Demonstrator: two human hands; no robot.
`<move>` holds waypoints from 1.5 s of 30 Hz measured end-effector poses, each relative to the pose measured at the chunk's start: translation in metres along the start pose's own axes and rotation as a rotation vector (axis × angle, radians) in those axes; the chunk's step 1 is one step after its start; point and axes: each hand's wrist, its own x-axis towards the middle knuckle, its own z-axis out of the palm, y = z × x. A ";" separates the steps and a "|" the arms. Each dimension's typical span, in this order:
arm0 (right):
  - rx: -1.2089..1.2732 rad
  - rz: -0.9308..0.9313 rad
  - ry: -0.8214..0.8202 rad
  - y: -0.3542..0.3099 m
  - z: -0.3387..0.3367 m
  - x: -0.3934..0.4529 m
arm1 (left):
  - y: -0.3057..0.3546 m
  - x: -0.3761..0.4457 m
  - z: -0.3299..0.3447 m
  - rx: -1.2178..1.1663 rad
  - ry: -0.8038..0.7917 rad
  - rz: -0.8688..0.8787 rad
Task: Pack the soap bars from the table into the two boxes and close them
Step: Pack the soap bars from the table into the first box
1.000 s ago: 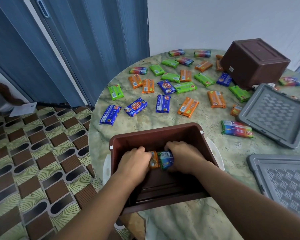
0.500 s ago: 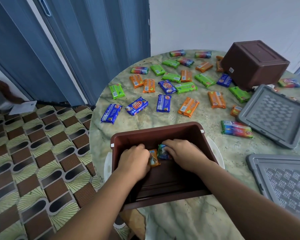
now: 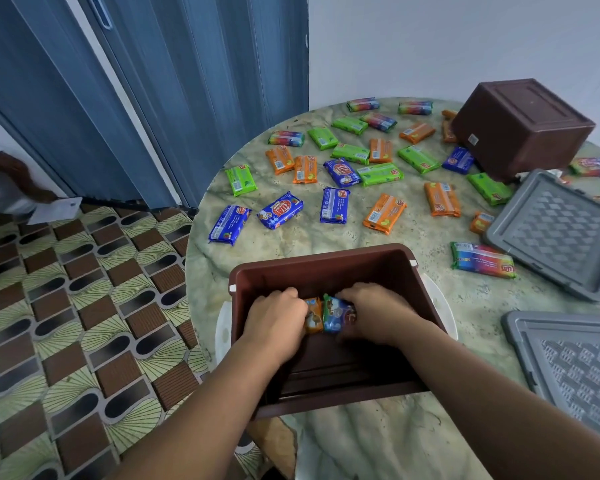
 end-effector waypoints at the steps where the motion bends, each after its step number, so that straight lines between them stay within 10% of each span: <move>1: -0.043 -0.015 -0.008 0.000 0.001 0.000 | 0.000 0.000 0.000 0.001 0.004 0.001; 15: 0.113 0.049 0.157 -0.008 -0.021 -0.020 | 0.005 -0.002 -0.008 0.047 -0.007 0.011; 28: -0.563 -0.148 -0.194 -0.010 -0.024 -0.034 | 0.006 -0.003 -0.008 0.047 -0.030 0.017; 45: -0.407 -0.220 0.042 -0.012 -0.014 -0.009 | 0.006 -0.003 -0.011 0.048 -0.058 0.021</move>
